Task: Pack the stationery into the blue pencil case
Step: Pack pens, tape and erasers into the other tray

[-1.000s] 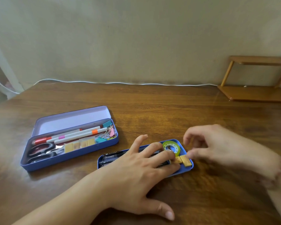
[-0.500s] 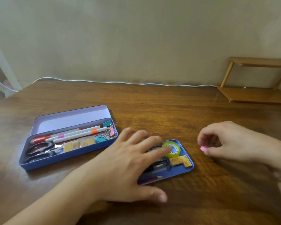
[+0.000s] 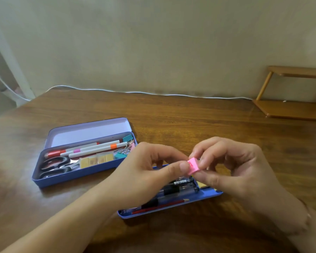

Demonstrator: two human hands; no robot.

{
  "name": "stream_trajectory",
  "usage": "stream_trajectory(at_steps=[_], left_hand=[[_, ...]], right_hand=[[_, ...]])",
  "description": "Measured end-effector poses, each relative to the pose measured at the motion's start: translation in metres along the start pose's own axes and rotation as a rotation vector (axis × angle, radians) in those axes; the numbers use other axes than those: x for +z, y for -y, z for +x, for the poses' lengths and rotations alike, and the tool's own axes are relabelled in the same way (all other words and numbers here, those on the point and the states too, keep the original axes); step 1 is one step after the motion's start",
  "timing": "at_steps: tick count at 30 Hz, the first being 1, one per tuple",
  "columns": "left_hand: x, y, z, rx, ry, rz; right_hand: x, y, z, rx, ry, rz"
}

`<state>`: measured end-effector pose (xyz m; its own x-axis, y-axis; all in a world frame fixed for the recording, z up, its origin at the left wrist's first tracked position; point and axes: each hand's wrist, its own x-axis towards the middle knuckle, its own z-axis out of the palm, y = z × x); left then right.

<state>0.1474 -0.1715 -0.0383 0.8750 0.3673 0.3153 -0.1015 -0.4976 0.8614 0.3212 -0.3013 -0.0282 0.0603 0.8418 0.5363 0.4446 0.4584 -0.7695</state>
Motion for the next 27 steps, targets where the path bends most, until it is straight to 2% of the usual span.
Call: stream_trajectory(at_steps=[3, 11, 16, 18, 22, 27], left_hand=[[-0.002, 0.001, 0.000, -0.078, -0.001, -0.161], [0.005, -0.003, -0.001, -0.068, -0.041, 0.076], [0.010, -0.002, -0.002, -0.078, -0.047, 0.100], [0.011, 0.000, -0.002, -0.066, -0.045, 0.167], [0.009, 0.005, -0.002, 0.018, -0.103, 0.604], [0.005, 0.006, -0.002, 0.037, -0.128, 0.661]], right_hand=[[0.000, -0.001, -0.001, -0.060, -0.005, -0.142], [-0.006, 0.003, 0.000, -0.381, 0.071, -0.730], [-0.007, 0.007, 0.000, -0.493, 0.144, -0.897], [-0.013, 0.008, 0.000, -0.442, 0.213, -0.869], [-0.034, 0.007, 0.004, -0.172, 0.366, -0.813], [-0.037, -0.004, 0.003, 0.017, 0.550, -0.865]])
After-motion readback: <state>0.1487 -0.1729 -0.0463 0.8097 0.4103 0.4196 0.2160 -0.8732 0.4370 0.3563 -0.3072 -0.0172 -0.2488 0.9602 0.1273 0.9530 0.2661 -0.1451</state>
